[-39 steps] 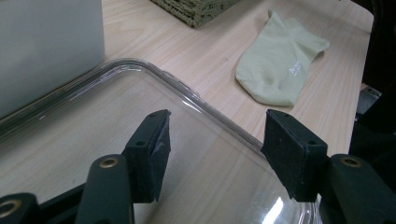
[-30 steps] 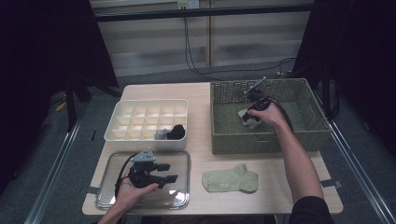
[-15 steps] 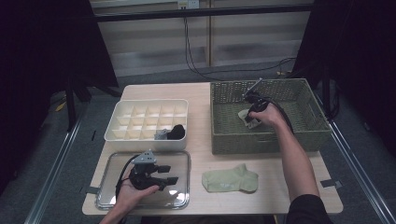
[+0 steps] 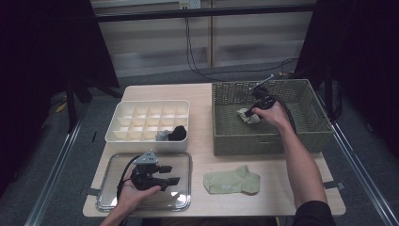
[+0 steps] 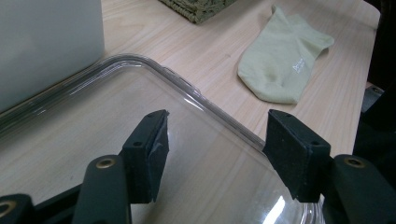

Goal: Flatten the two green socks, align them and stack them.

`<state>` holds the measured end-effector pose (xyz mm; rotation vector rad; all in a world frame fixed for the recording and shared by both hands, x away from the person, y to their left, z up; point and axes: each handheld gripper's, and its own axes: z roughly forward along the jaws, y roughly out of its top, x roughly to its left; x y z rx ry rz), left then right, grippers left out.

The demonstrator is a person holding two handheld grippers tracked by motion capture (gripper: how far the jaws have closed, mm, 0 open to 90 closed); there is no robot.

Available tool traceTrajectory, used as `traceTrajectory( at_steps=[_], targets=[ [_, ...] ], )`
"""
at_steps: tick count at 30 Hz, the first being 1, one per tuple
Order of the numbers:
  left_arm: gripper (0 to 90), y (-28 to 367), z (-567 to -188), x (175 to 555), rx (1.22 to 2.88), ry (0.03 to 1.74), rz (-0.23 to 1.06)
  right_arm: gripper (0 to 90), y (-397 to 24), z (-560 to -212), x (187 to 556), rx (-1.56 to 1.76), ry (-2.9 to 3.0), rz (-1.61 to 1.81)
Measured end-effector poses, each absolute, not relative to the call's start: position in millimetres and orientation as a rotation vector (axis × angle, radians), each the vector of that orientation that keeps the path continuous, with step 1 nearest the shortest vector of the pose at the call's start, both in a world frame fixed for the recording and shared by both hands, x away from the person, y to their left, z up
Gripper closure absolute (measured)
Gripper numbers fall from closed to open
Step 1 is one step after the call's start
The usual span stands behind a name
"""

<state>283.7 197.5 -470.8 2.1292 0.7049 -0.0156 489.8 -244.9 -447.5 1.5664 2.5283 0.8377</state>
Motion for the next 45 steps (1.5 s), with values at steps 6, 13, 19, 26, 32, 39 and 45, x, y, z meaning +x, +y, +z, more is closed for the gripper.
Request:
traceTrajectory(
  at_steps=[6,13,19,26,32,39,45],
  targets=[
    [39.7,194,-470,288,2.138,0.687,-0.009,86.6,-248,-436,486,1.560,2.481,0.940],
    [39.7,194,-469,287,2.131,0.678,-0.006,86.6,-253,-428,478,1.543,2.443,1.023],
    [39.3,188,-465,293,2.123,0.674,0.023,86.6,-256,-418,471,1.528,2.403,1.078],
    [36.0,184,-453,292,2.116,0.643,0.038,86.7,-259,-403,457,1.479,2.366,1.168],
    [34.9,186,-456,293,2.109,0.657,0.046,86.7,-259,-391,446,1.454,2.325,1.273],
    [35.5,191,-459,293,2.106,0.670,0.060,86.7,-255,-390,439,1.448,2.286,1.365],
    [39.8,191,-458,292,2.105,0.650,0.068,86.7,-253,-388,433,1.436,2.264,1.398]
  ],
)
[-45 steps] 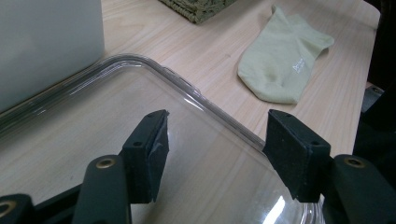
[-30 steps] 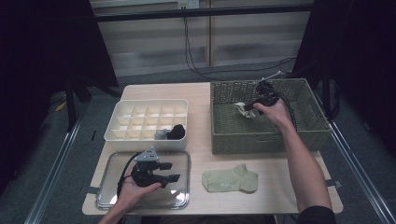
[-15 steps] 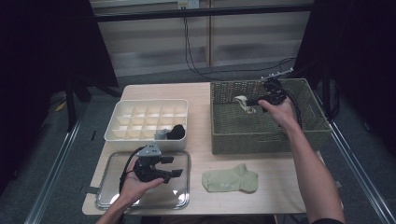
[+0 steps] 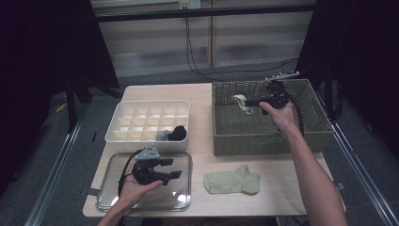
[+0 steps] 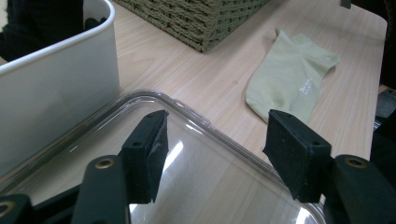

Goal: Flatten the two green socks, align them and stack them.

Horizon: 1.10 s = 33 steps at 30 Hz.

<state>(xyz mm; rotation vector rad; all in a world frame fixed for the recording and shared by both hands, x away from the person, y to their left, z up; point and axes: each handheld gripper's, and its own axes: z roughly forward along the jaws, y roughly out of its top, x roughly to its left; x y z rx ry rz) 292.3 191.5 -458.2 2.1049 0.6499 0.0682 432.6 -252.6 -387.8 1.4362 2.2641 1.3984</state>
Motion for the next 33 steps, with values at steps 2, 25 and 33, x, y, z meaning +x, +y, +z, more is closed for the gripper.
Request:
traceTrajectory(
  at_steps=[2,25,33],
  targets=[
    [40.0,191,-459,293,2.108,0.650,0.076,86.7,-251,-386,427,1.429,2.253,1.423],
    [41.6,188,-459,289,2.114,0.626,0.077,86.6,-259,-363,384,1.354,2.141,1.581],
    [42.3,185,-460,288,2.123,0.627,0.075,86.6,-259,-351,370,1.325,2.119,1.598]
  ],
)
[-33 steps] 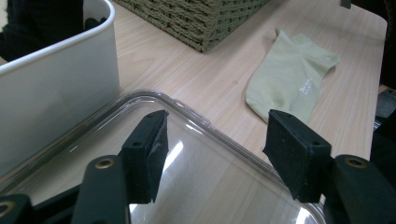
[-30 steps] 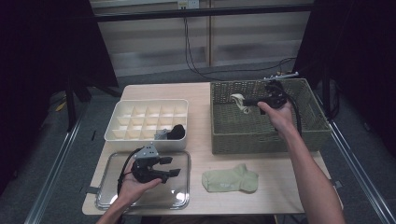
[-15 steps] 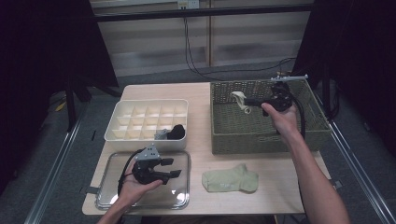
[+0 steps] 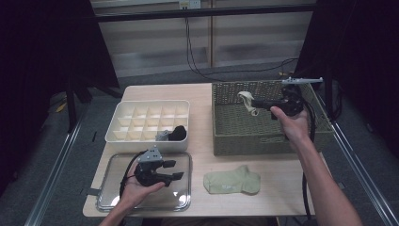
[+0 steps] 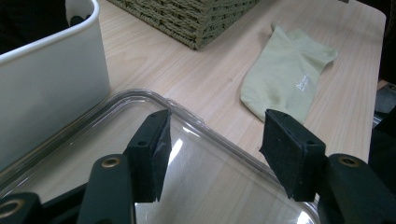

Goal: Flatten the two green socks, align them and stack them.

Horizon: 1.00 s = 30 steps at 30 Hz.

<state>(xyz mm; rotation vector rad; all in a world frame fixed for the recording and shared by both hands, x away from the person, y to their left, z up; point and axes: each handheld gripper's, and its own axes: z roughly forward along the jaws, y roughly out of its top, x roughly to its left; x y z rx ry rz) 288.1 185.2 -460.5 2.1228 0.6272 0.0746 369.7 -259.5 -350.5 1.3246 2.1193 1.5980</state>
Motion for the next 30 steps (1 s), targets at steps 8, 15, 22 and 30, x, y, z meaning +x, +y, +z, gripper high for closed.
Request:
traceTrajectory(
  at_steps=[8,15,22,30],
  targets=[
    [43.6,186,-459,285,2.118,0.627,0.088,86.6,-256,-341,350,1.294,2.110,1.600],
    [44.6,185,-459,283,2.116,0.626,0.091,86.7,-251,-330,331,1.258,2.102,1.586],
    [43.8,184,-458,282,2.103,0.626,0.098,86.6,-246,-320,309,1.223,2.106,1.610],
    [47.7,180,-459,282,2.108,0.620,0.092,86.6,-241,-328,280,1.201,2.121,1.634]
  ],
)
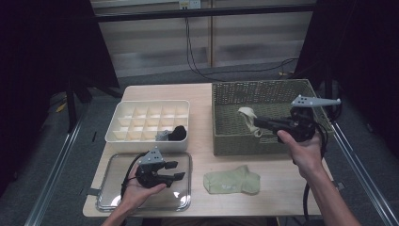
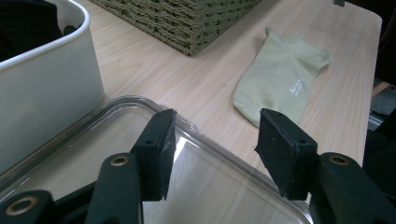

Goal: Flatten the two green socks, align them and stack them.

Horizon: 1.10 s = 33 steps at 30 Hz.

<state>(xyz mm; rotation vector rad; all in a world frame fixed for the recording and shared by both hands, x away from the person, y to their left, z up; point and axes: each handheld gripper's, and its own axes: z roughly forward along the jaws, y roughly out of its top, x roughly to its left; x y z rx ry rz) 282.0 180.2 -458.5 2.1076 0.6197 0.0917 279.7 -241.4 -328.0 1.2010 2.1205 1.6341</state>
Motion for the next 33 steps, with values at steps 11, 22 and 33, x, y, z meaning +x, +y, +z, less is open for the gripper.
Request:
traceTrajectory(
  at_steps=[11,22,33],
  targets=[
    [58.2,161,-456,277,2.113,0.562,0.082,86.6,-230,-360,251,1.245,2.162,1.619],
    [65.7,142,-455,278,2.129,0.523,0.061,86.7,-216,-400,248,1.299,2.241,1.642],
    [70.3,133,-459,280,2.147,0.506,0.034,86.6,-193,-433,254,1.326,2.362,1.579]
  ],
)
